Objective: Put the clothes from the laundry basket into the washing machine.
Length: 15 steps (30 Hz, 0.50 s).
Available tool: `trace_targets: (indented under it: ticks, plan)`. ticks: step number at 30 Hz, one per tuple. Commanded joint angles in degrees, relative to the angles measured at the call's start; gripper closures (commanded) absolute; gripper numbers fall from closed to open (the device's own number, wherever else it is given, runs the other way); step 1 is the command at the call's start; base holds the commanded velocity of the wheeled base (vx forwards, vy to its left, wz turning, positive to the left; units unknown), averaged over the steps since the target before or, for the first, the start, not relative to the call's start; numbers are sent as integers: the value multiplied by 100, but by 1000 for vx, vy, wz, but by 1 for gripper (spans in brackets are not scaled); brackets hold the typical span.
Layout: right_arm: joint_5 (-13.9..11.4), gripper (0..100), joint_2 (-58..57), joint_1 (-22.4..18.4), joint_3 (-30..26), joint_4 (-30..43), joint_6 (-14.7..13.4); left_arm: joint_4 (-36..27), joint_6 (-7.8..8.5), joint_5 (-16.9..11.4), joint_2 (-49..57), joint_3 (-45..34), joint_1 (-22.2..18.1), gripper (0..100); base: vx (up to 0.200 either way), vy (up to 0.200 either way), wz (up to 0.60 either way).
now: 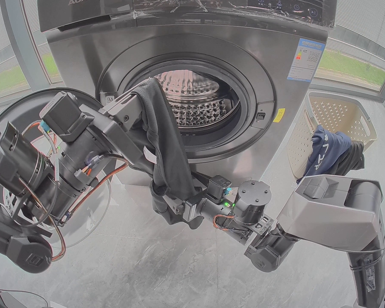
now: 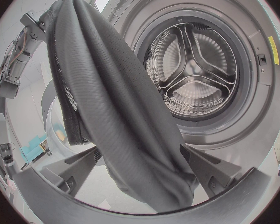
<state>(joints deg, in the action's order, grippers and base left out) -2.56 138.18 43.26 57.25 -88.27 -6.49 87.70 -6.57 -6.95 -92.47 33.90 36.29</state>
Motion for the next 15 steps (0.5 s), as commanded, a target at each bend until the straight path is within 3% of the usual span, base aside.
trace_targets:
  ticks: [1,9,10,15]
  plan:
    - [-16,0,324,-46,463,29,7,19,-2,-26,18,-24,1,100,0,0,0]
    - [-8,0,622,-248,770,-15,-11,28,-28,-35,62,20,1,100,0,0,0]
    - [-8,100,614,-248,770,-15,-11,28,-28,-35,62,38,1,100,0,0,0]
    - [1,100,561,-275,762,-32,-28,19,-46,-8,53,2,-8,100,0,0,0]
